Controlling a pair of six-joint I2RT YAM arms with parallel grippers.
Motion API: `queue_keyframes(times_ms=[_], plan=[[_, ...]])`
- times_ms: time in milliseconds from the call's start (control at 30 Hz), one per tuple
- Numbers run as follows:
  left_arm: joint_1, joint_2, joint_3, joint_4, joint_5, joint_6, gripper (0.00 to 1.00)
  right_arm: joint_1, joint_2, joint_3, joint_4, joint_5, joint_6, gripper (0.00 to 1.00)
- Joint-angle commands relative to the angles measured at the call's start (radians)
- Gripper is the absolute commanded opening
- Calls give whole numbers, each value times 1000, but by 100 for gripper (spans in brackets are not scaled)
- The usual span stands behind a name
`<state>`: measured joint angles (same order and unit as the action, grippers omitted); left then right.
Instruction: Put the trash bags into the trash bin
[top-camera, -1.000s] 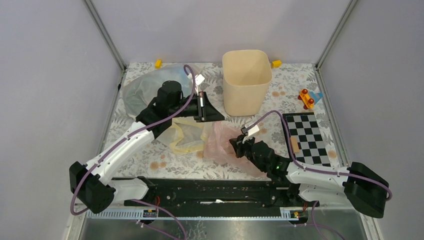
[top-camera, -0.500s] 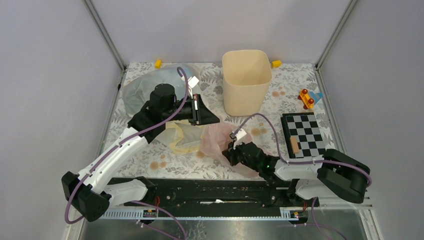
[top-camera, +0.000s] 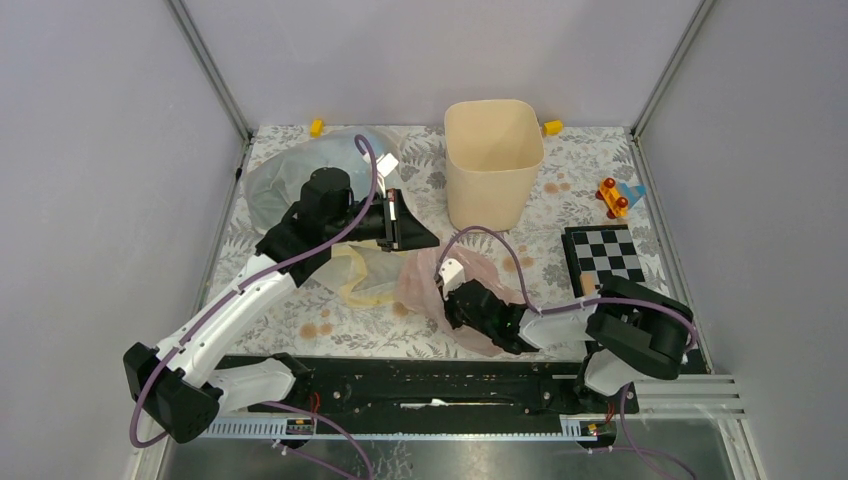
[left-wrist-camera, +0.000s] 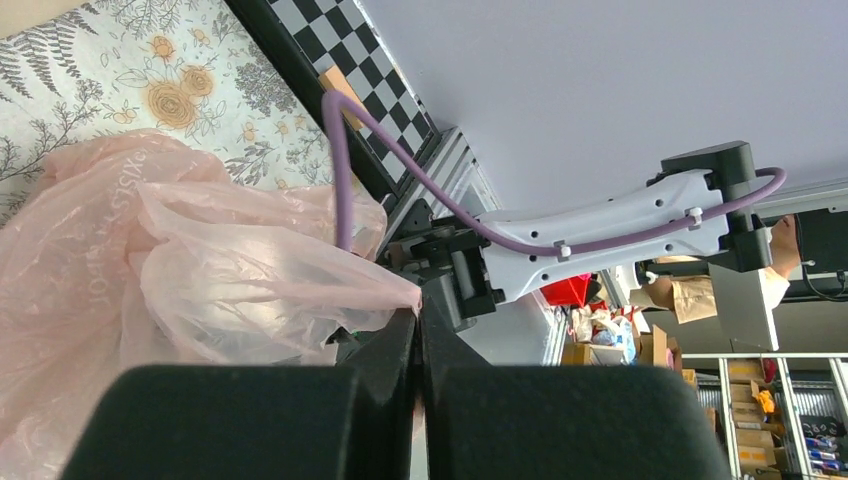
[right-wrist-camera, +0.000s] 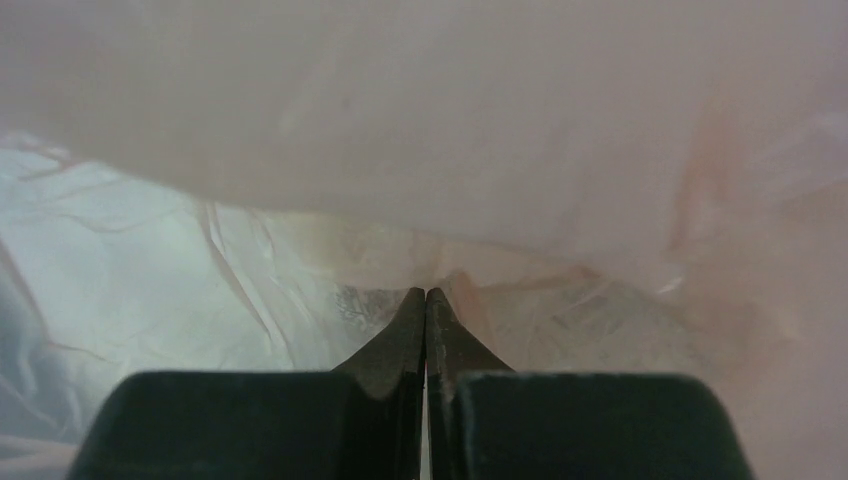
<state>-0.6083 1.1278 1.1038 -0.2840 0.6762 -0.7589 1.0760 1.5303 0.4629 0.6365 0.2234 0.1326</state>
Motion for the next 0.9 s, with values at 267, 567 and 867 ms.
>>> queue_keyframes(times_ms=[267, 567, 867], plan=[[-13, -1, 131, 218, 86, -191, 1, 36, 177, 86, -36, 47, -24, 0], [-115, 70, 371, 313, 109, -303, 1, 47, 205, 134, -147, 139, 4, 0], [-176, 30, 419, 333, 89, -312, 8, 47, 93, 130, -235, 215, 69, 0]])
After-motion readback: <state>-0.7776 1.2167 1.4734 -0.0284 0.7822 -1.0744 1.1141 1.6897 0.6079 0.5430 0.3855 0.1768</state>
